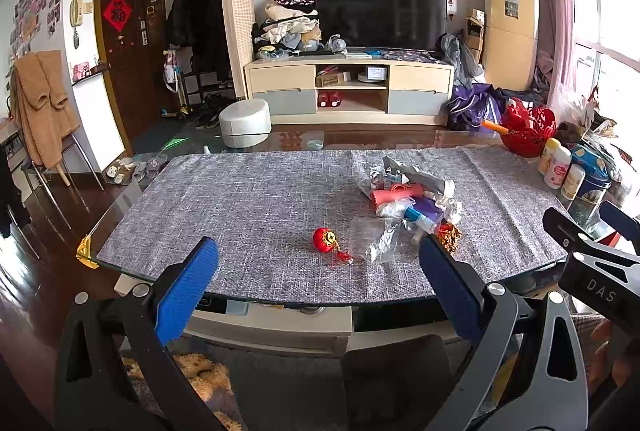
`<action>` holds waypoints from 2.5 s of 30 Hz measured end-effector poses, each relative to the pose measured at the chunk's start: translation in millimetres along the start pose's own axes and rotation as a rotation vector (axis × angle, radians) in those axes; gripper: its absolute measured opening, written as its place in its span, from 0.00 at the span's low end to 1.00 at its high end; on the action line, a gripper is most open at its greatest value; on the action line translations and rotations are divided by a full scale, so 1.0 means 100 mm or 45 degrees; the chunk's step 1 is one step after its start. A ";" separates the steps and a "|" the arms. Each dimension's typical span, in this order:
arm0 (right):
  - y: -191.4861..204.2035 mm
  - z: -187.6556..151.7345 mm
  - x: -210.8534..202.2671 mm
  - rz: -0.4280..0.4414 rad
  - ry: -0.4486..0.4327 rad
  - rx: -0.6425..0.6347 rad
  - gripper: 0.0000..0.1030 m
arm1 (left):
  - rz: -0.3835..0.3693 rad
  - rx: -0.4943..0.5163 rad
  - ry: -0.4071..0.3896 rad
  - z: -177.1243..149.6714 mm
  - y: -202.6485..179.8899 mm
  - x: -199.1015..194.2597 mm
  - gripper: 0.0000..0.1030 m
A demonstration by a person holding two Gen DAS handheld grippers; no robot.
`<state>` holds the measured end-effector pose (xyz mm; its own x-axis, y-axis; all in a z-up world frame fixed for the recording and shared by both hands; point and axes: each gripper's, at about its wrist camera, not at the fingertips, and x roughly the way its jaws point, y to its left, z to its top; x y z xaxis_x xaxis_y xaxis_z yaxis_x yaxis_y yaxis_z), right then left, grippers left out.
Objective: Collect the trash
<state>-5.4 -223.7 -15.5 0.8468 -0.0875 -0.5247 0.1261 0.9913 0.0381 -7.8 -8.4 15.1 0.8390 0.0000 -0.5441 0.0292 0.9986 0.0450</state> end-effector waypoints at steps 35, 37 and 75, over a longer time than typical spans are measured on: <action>-0.28 -0.21 0.84 0.054 0.192 0.117 0.97 | 0.059 0.011 0.222 -0.30 0.22 0.84 0.92; -0.27 -0.26 0.97 0.067 0.236 0.116 0.97 | 0.060 0.022 0.251 -0.32 0.23 0.97 0.92; 0.23 -0.35 2.13 0.313 0.506 0.091 0.49 | -0.121 0.012 0.562 -0.26 0.17 2.74 0.47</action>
<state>159.5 -215.6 -156.4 0.5946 0.2073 -0.7768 -0.0062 0.9673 0.2534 208.1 10.3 -155.0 0.5202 -0.0664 -0.8515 0.1016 0.9947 -0.0155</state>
